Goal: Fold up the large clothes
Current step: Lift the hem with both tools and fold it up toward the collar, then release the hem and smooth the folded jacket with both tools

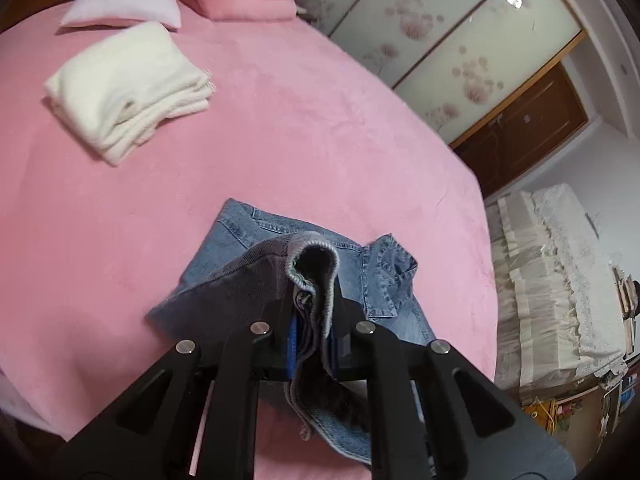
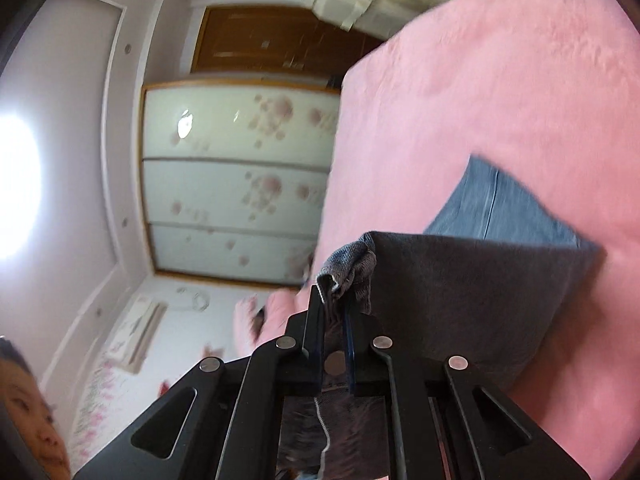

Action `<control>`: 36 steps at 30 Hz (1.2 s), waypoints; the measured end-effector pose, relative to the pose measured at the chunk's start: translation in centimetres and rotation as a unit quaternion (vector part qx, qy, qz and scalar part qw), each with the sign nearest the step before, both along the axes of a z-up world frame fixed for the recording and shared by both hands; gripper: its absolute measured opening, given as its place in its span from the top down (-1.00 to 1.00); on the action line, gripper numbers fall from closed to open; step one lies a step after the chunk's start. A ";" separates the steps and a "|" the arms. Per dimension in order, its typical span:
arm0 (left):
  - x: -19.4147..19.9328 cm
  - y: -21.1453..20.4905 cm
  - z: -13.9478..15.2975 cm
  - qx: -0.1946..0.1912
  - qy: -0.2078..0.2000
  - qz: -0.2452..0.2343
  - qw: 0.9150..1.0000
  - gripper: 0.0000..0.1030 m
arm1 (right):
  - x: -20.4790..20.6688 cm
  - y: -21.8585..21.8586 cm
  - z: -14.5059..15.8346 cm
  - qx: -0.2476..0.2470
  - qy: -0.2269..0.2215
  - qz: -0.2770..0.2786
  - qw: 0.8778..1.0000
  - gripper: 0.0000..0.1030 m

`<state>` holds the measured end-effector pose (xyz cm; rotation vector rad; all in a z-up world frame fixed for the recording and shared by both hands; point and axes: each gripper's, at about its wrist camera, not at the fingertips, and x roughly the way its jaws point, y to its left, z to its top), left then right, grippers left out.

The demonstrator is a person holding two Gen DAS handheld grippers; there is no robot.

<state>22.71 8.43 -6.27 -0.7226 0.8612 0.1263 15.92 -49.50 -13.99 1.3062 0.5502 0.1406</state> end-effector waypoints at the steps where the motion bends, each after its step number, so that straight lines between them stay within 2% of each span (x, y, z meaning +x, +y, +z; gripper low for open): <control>1: 1.5 0.0 -0.4 -0.001 0.010 -0.009 1.000 0.83 | 0.8 0.6 -0.1 -0.001 0.009 -0.008 1.000 0.87; 4: 5.9 0.4 -2.2 -0.012 0.042 -0.026 0.999 0.83 | 1.9 1.1 0.1 -0.020 0.031 -0.025 0.999 0.87; 8: 10.8 1.0 -5.1 -0.018 0.083 -0.047 0.995 0.83 | 5.9 1.6 0.7 -0.060 0.048 -0.039 0.996 0.87; 11: 14.2 0.9 -7.8 -0.006 0.116 -0.057 0.992 0.83 | 7.9 3.1 -0.8 -0.069 0.064 -0.049 0.994 0.87; 15: 15.8 0.8 -11.0 -0.006 0.137 -0.051 0.989 0.80 | 9.7 2.3 -2.7 -0.090 0.087 -0.048 0.991 0.87; 18: 17.1 0.7 -13.6 -0.003 0.152 -0.052 0.987 0.64 | 11.7 2.6 -4.7 -0.094 0.114 -0.043 0.988 0.86; 21: 18.9 0.1 -15.0 0.029 0.163 -0.069 0.984 0.28 | 13.4 2.8 -6.1 -0.124 0.141 -0.042 0.981 0.80; 22: 19.4 -0.2 -15.0 0.045 0.160 -0.076 0.983 0.06 | 13.8 3.0 -6.1 -0.138 0.142 -0.041 0.979 0.80; 23: 19.6 -0.4 -14.7 0.056 0.156 -0.079 0.983 -0.07 | 14.4 3.2 -5.8 -0.158 0.144 -0.035 0.976 0.80; 27: 19.2 -2.8 -12.4 0.124 0.112 -0.115 0.979 -0.10 | 15.3 3.9 -4.5 -0.194 0.147 -0.005 0.970 0.77; 32: 17.1 -6.2 -11.9 0.150 0.080 -0.160 0.972 -0.11 | 15.8 6.9 -4.1 -0.241 0.167 0.060 0.954 0.77; 36: 13.8 -8.8 -13.2 0.150 0.072 -0.193 0.967 -0.07 | 14.3 12.4 -5.3 -0.302 0.174 0.156 0.924 0.77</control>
